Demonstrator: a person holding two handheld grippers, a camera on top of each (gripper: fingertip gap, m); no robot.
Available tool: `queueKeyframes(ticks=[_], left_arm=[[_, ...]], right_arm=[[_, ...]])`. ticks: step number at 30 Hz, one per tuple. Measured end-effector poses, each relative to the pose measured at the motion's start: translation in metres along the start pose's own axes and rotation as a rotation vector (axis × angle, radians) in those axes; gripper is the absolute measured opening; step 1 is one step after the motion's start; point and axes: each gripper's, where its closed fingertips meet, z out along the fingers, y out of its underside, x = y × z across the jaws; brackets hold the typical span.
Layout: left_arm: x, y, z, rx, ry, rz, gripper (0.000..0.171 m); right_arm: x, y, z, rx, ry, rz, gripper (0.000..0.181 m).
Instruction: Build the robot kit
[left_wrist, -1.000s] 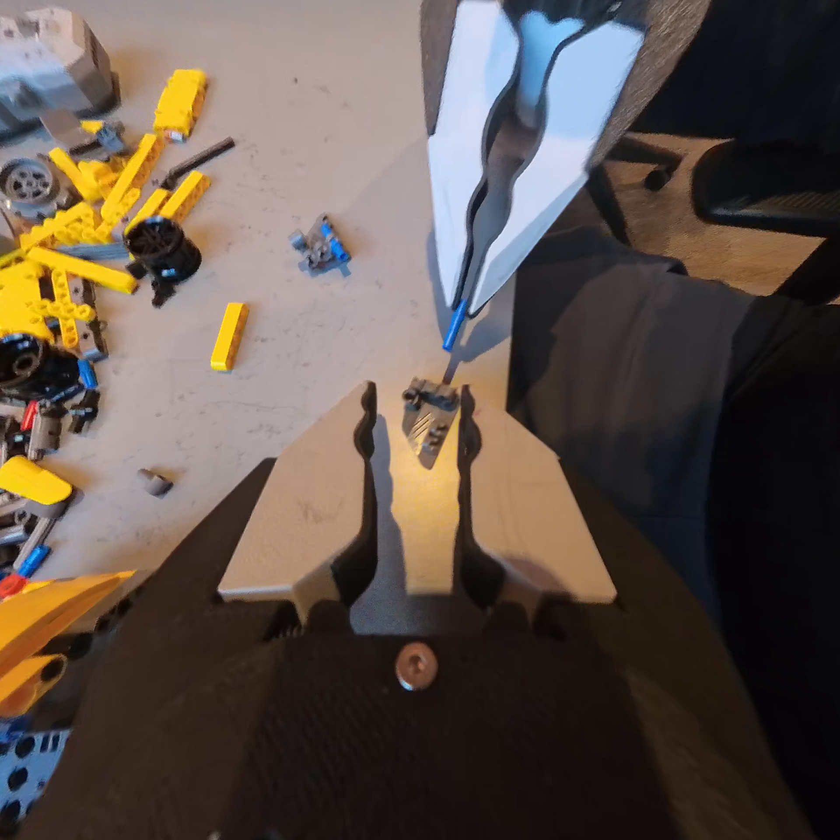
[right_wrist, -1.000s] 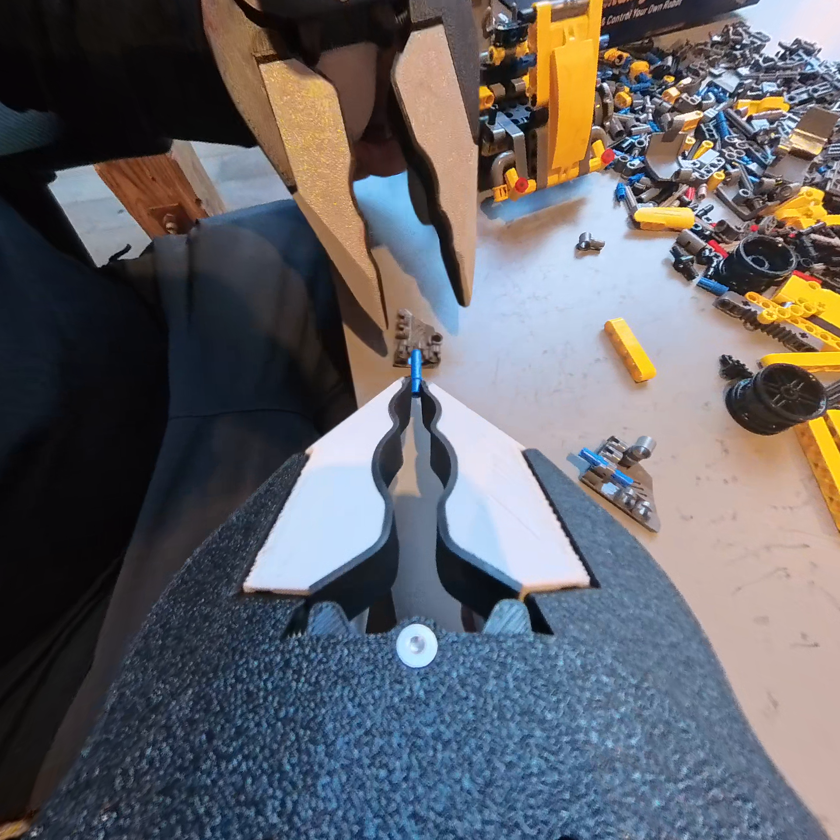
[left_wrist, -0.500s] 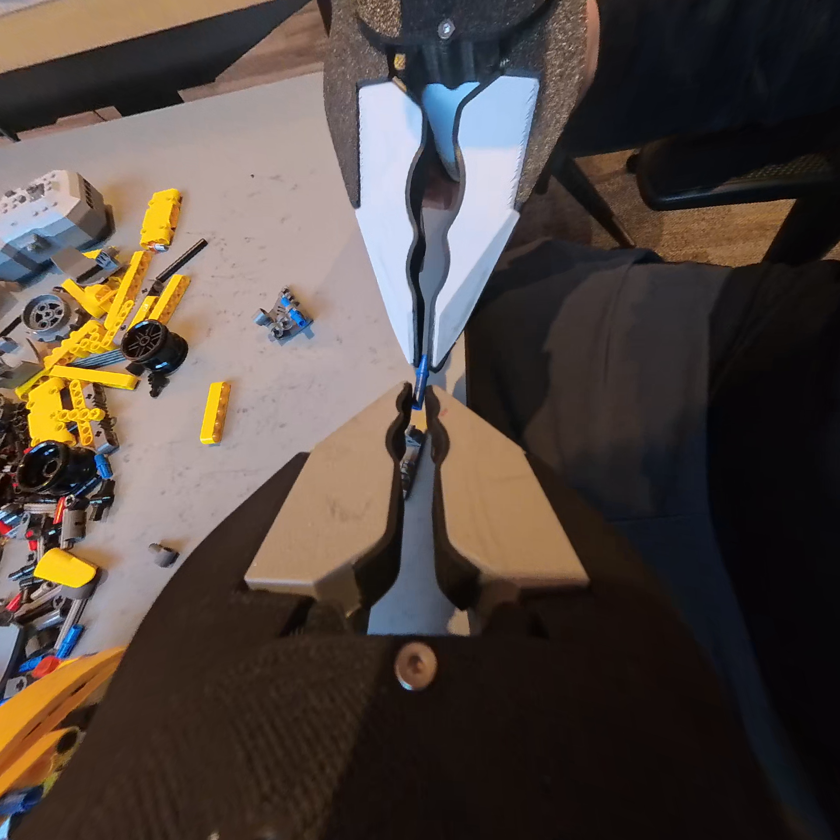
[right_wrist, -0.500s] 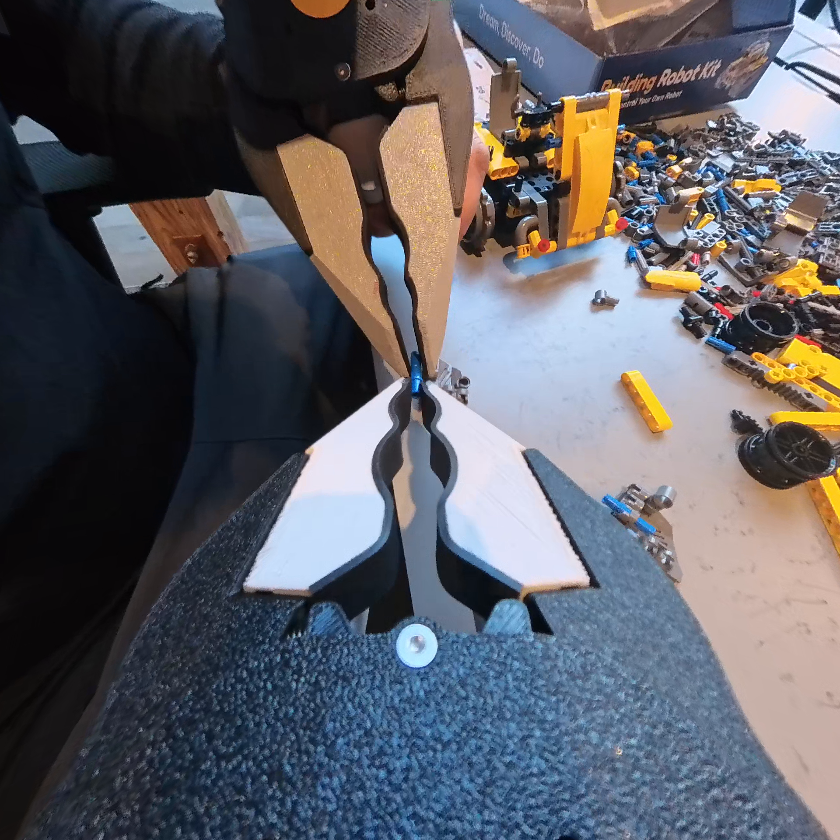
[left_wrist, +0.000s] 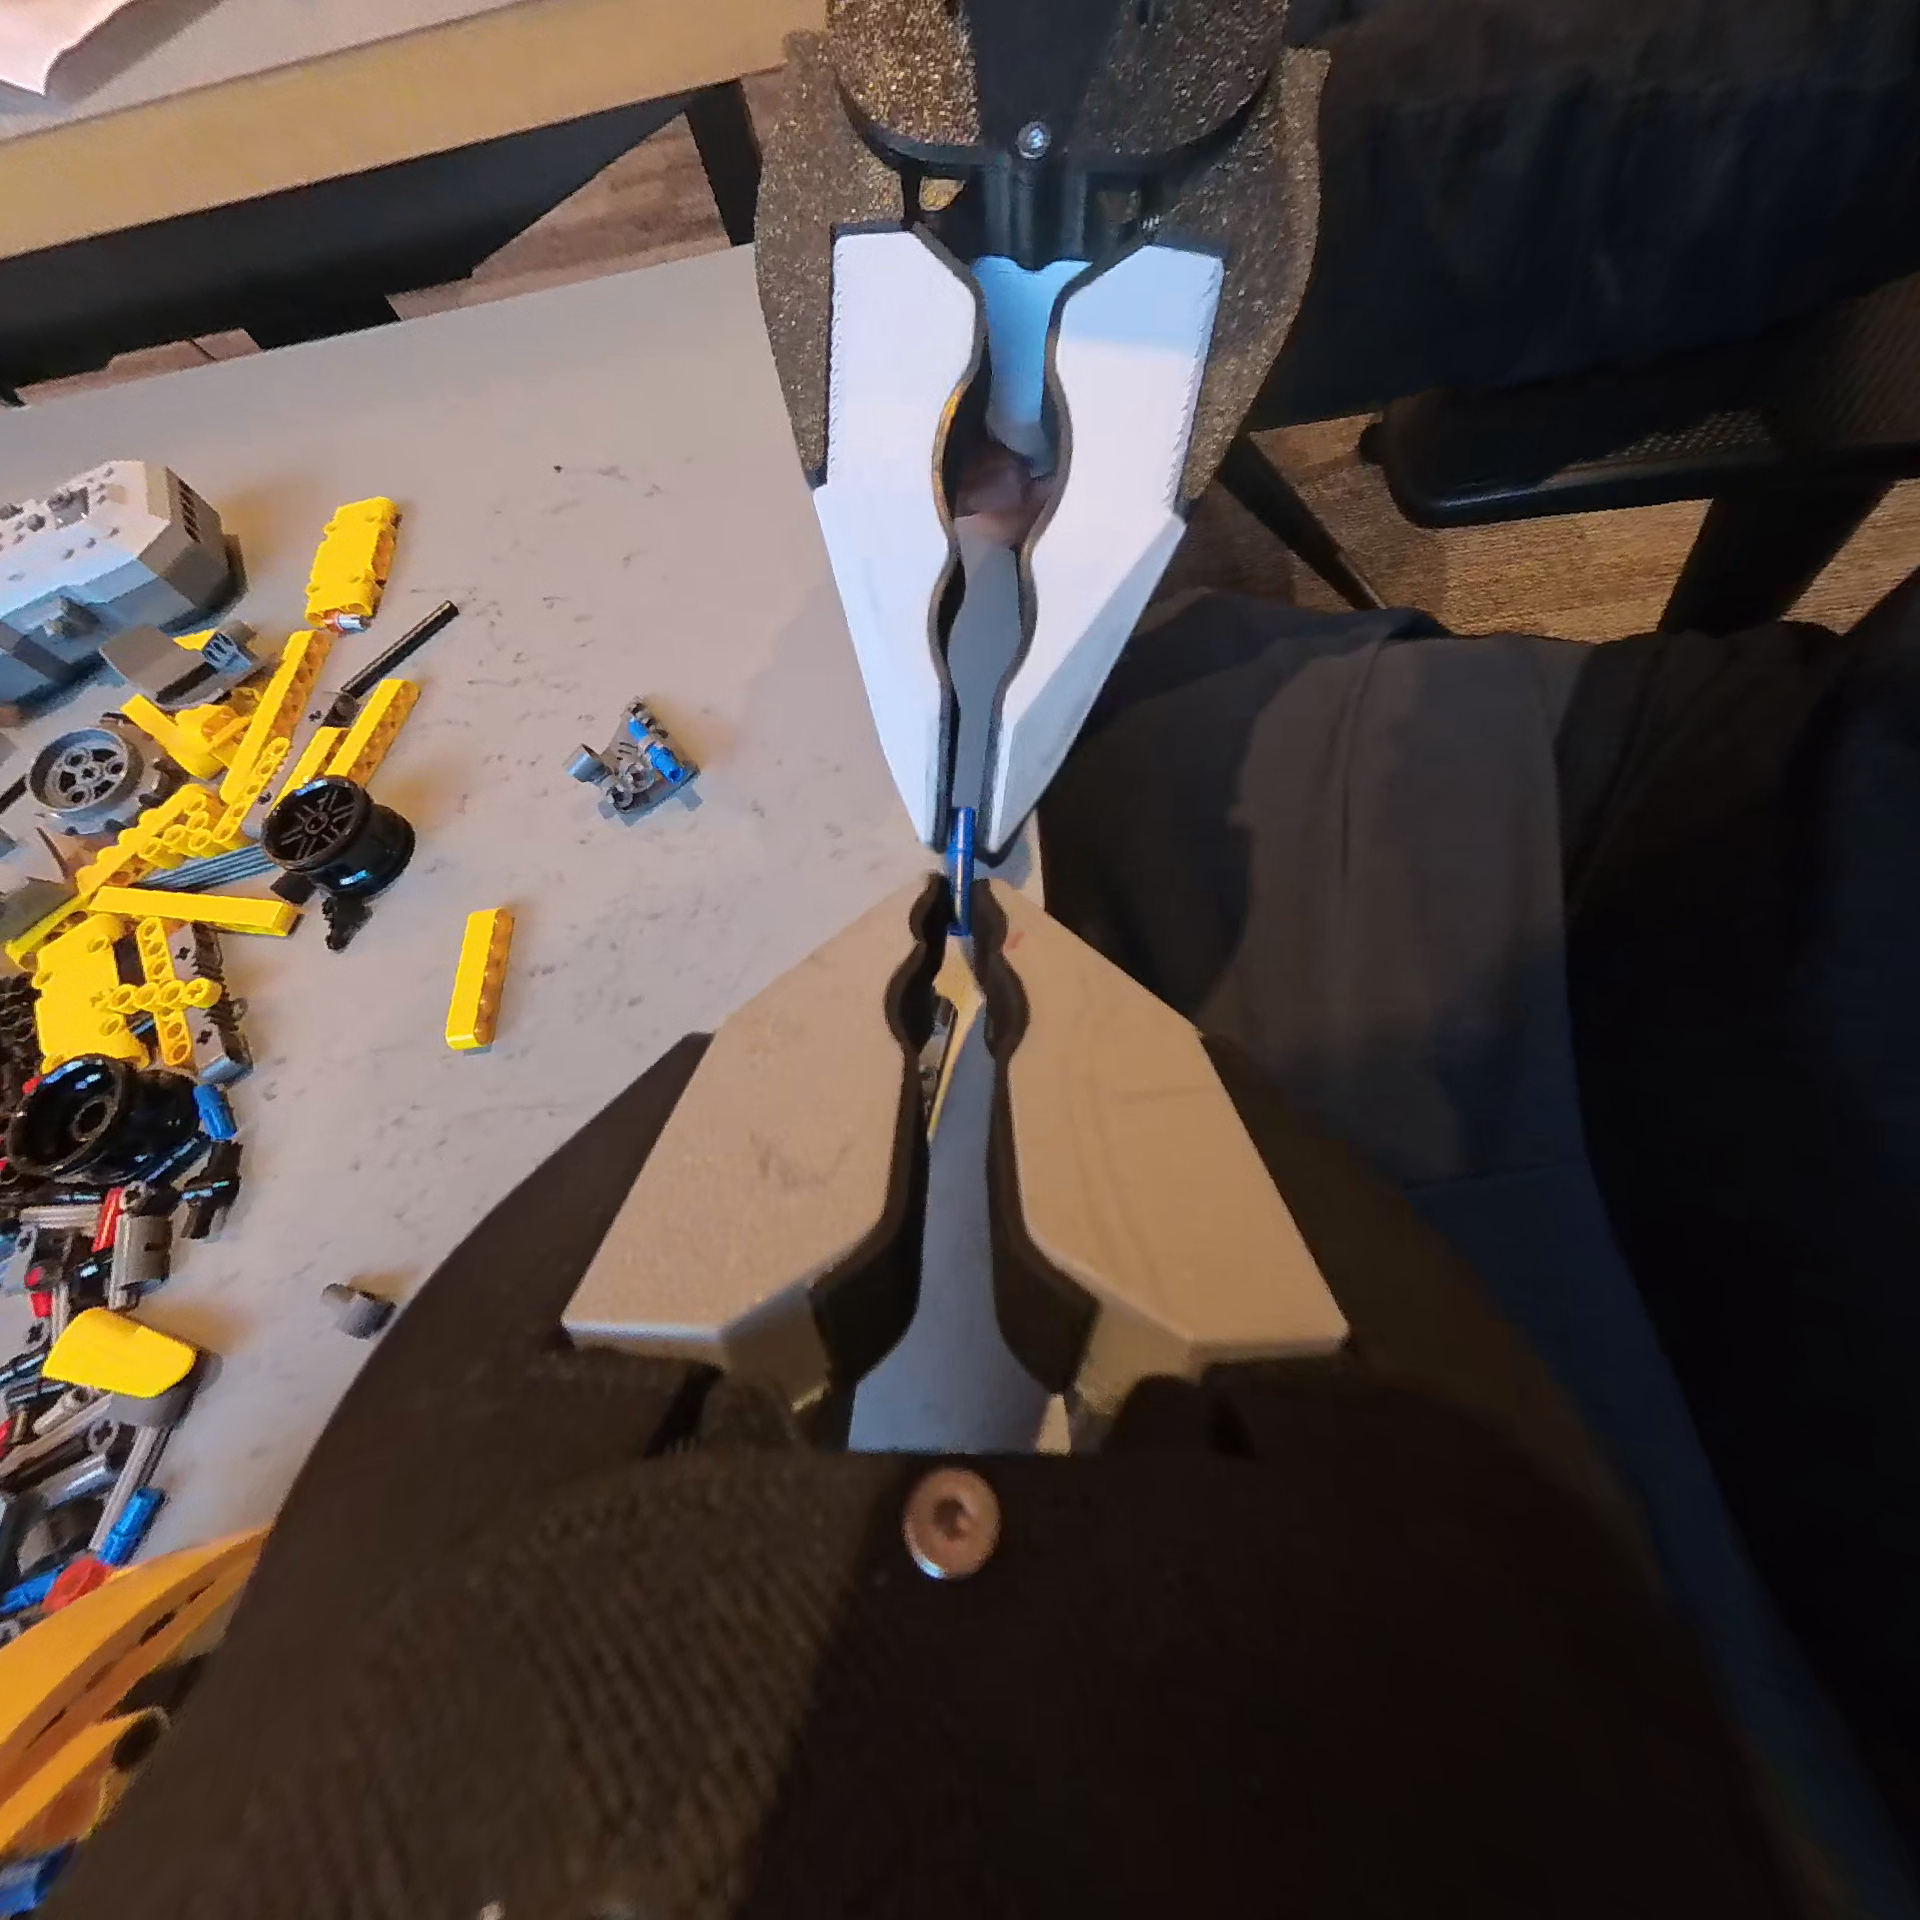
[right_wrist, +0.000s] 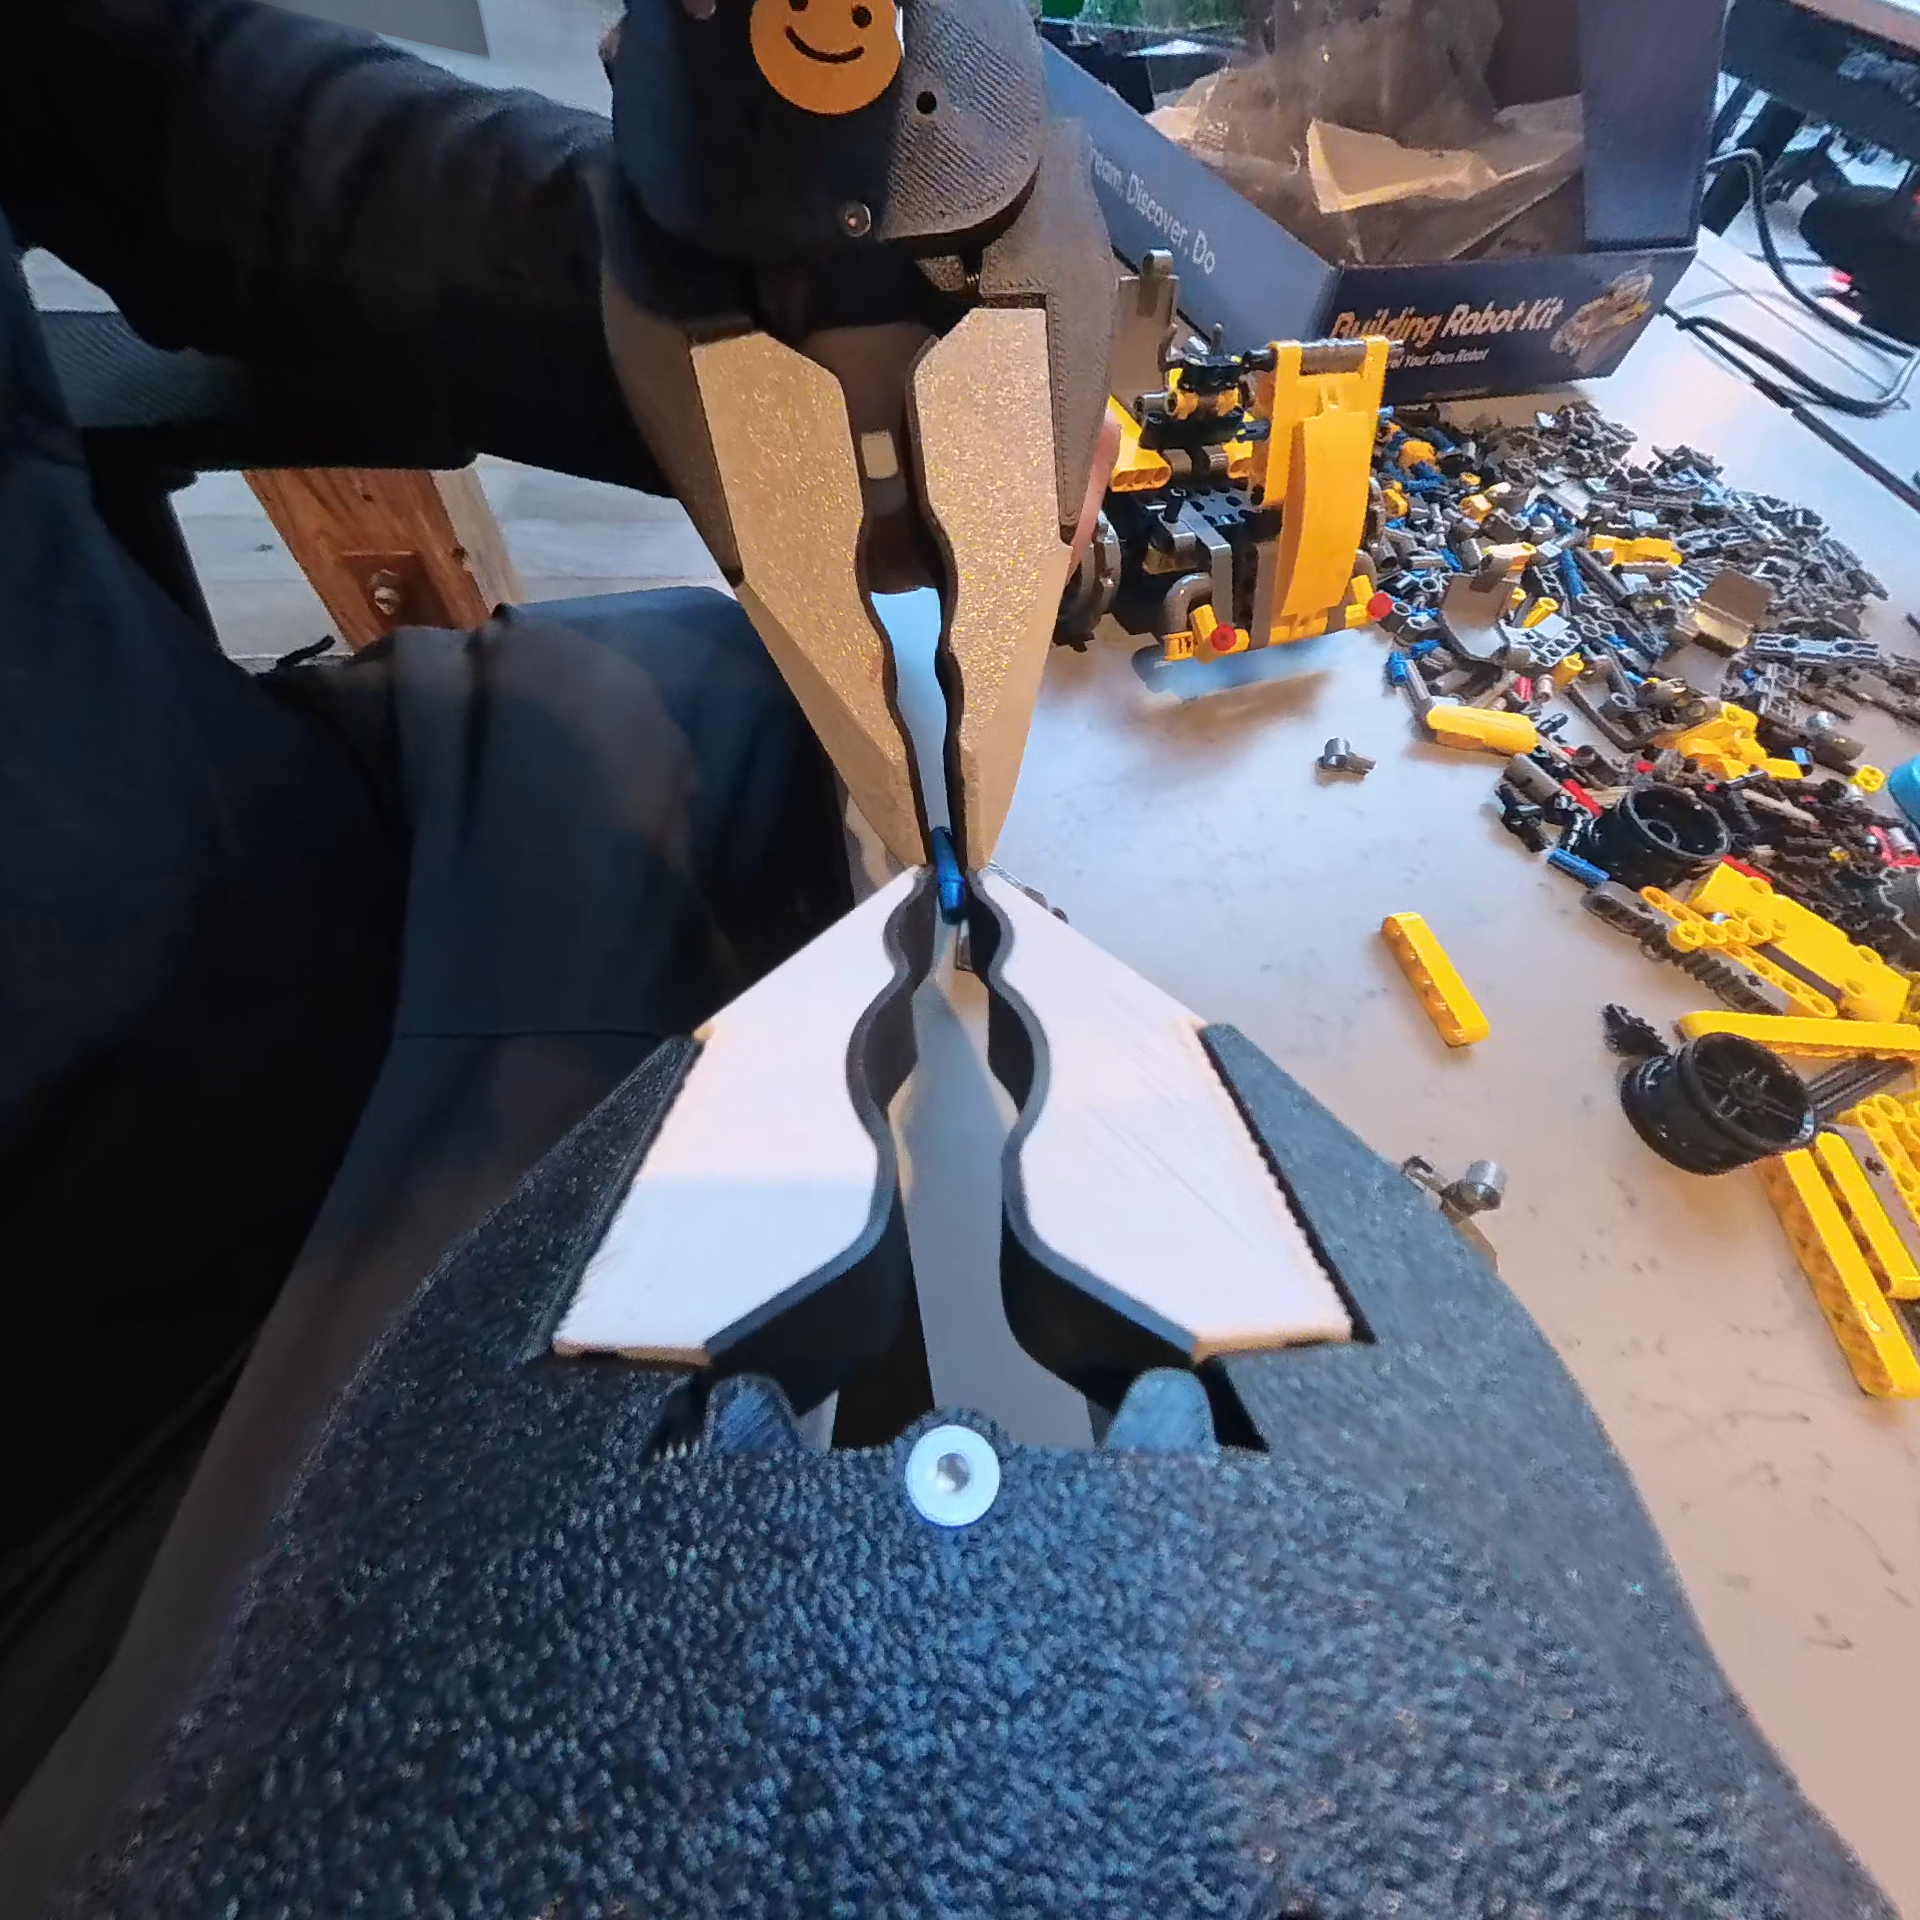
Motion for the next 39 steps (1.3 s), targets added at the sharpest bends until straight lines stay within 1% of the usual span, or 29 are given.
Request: queueKeyframes(ticks=[12, 14, 16, 18, 20, 22, 25, 29, 33, 37, 39], left_arm=[[0.001, -0.001, 0.001, 0.017, -0.003, 0.024, 0.002], [0.001, -0.001, 0.001, 0.018, 0.002, 0.010, 0.002], [0.001, 0.000, 0.002, 0.013, 0.016, -0.038, 0.002], [-0.002, 0.006, 0.001, -0.017, 0.038, -0.119, 0.005], [-0.016, 0.012, -0.004, -0.041, 0.009, -0.169, 0.016], [-0.021, 0.017, -0.007, -0.058, -0.002, -0.169, 0.023], [-0.019, 0.027, -0.002, -0.125, -0.005, -0.139, 0.034], [-0.018, 0.033, 0.007, -0.155, 0.021, -0.158, 0.034], [-0.024, 0.043, 0.009, -0.219, 0.008, -0.094, 0.034], [-0.018, 0.049, 0.012, -0.243, 0.070, -0.101, 0.034], [-0.015, 0.049, 0.014, -0.243, 0.096, -0.110, 0.028]], right_arm=[[-0.002, 0.001, 0.000, 0.003, -0.017, 0.019, 0.005], [-0.002, 0.002, 0.000, 0.001, -0.018, 0.012, 0.005], [-0.002, 0.003, 0.001, -0.008, -0.012, -0.003, 0.005], [0.001, 0.008, 0.003, -0.042, 0.005, 0.010, 0.005], [0.002, 0.018, 0.007, -0.095, 0.023, 0.045, 0.005], [0.002, 0.026, 0.008, -0.130, 0.047, 0.072, 0.005], [0.001, 0.033, 0.010, -0.151, 0.077, 0.098, 0.004], [0.002, 0.034, 0.011, -0.133, 0.095, 0.129, 0.004], [0.004, 0.035, 0.011, -0.096, 0.132, 0.173, 0.005], [0.001, 0.037, 0.012, -0.076, 0.144, 0.186, 0.004], [0.004, 0.037, 0.012, -0.074, 0.164, 0.172, 0.004]])
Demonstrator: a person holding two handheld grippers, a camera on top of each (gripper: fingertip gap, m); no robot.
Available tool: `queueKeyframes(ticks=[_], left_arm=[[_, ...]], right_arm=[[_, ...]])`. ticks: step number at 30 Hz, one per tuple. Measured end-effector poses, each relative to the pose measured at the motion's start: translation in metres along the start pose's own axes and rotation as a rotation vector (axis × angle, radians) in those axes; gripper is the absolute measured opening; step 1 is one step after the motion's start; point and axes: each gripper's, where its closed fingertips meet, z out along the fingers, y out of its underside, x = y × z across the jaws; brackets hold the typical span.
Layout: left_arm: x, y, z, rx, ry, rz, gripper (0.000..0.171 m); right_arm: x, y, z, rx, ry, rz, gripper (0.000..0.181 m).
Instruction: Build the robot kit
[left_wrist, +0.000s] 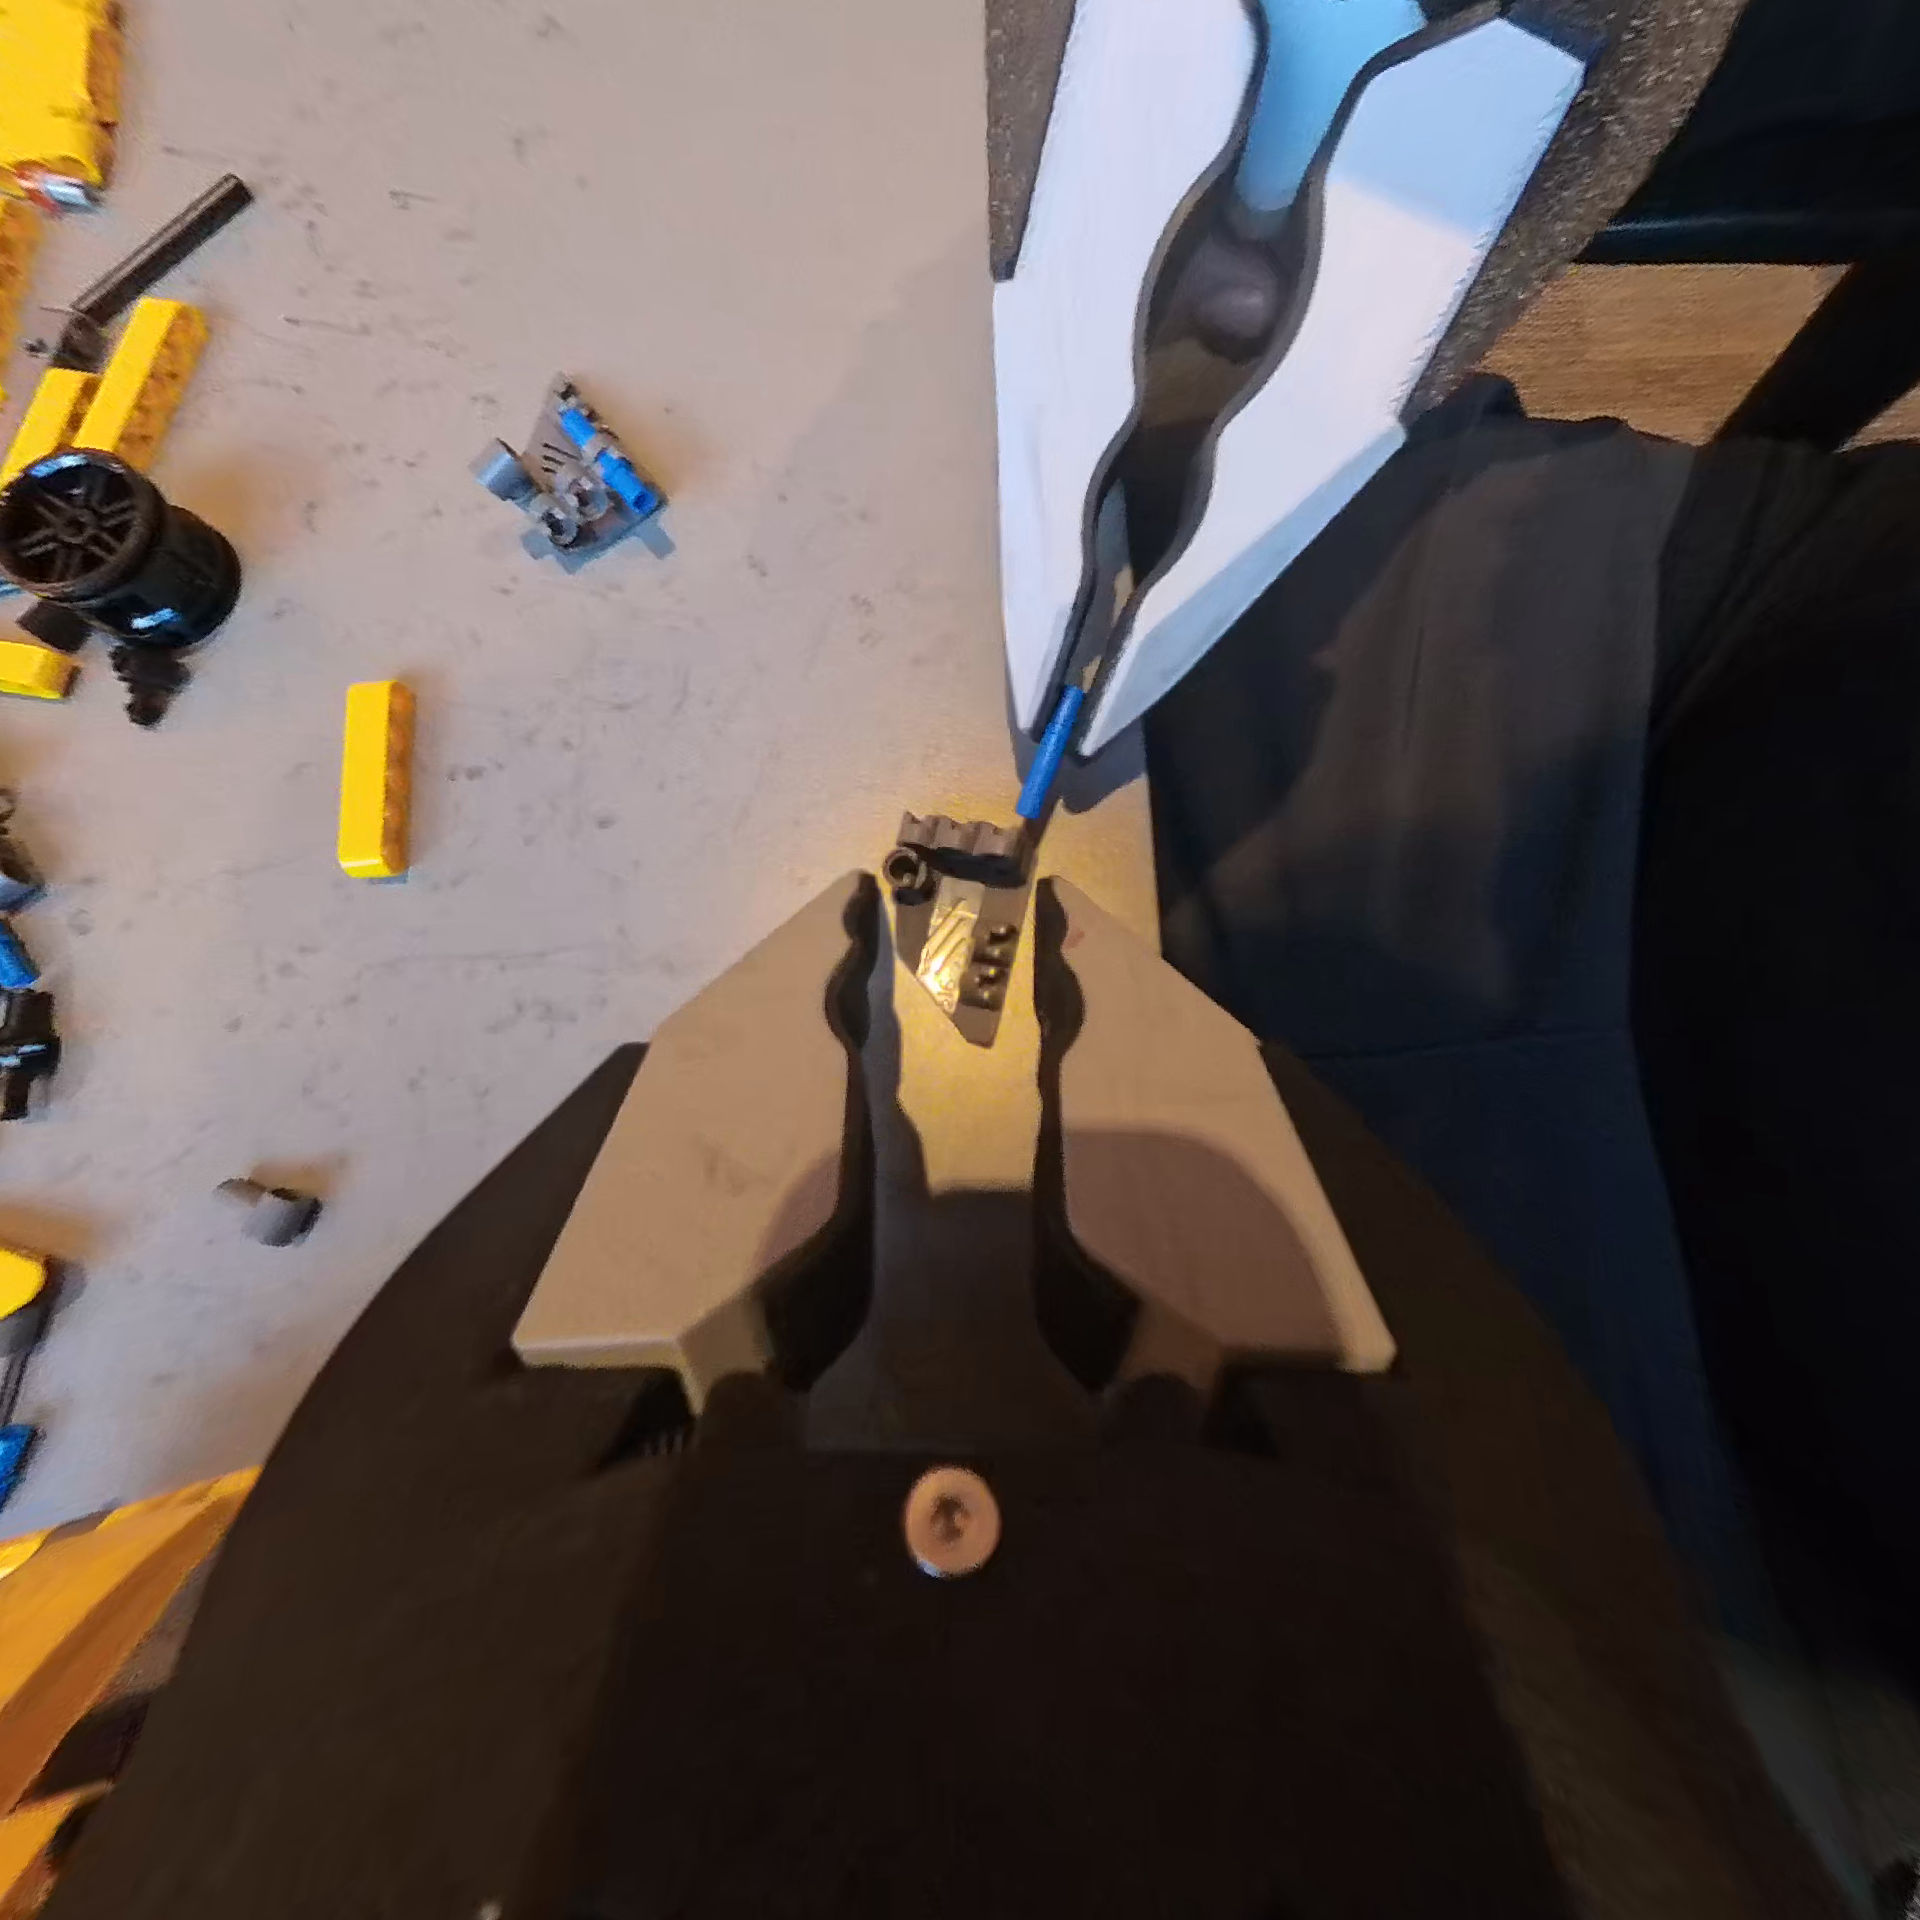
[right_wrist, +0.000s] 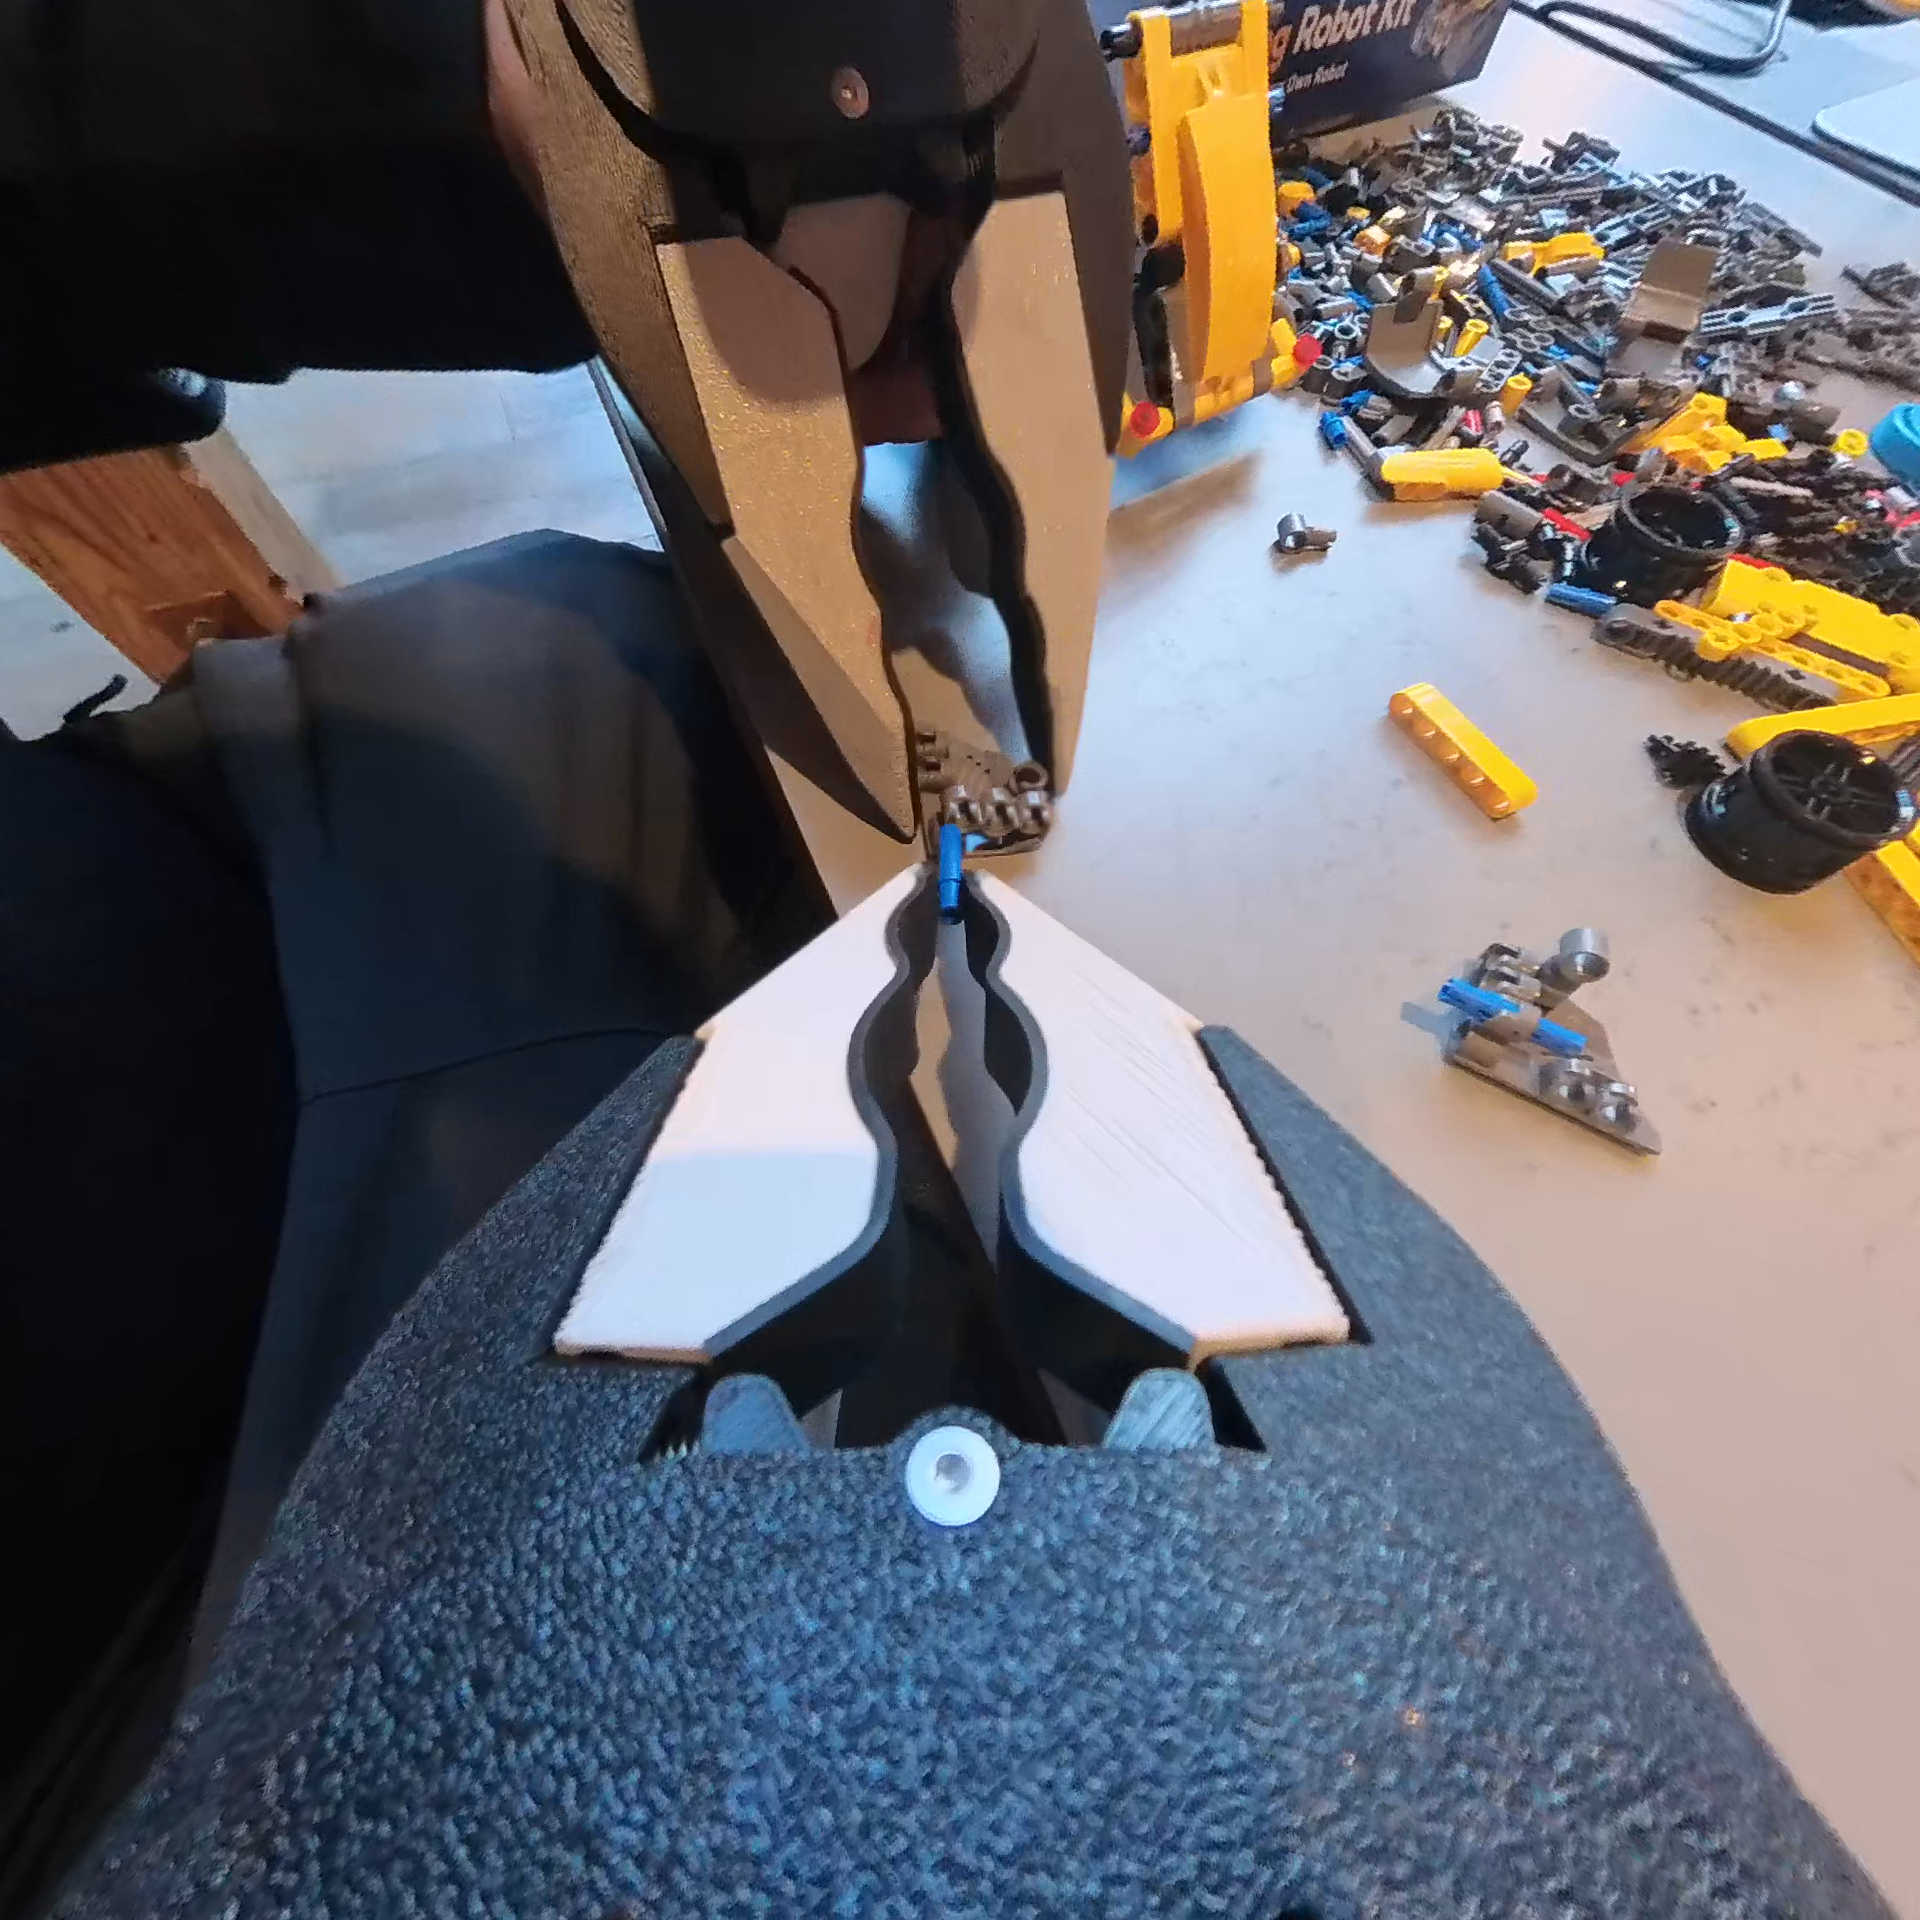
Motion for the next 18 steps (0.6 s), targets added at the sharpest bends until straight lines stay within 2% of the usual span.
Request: queueKeyframes(ticks=[18], left_arm=[[0.0085, -0.0028, 0.0033, 0.034, 0.025, -0.020, 0.024]], right_arm=[[-0.0033, -0.0002, -0.0023, 0.018, -0.015, -0.028, 0.004]])
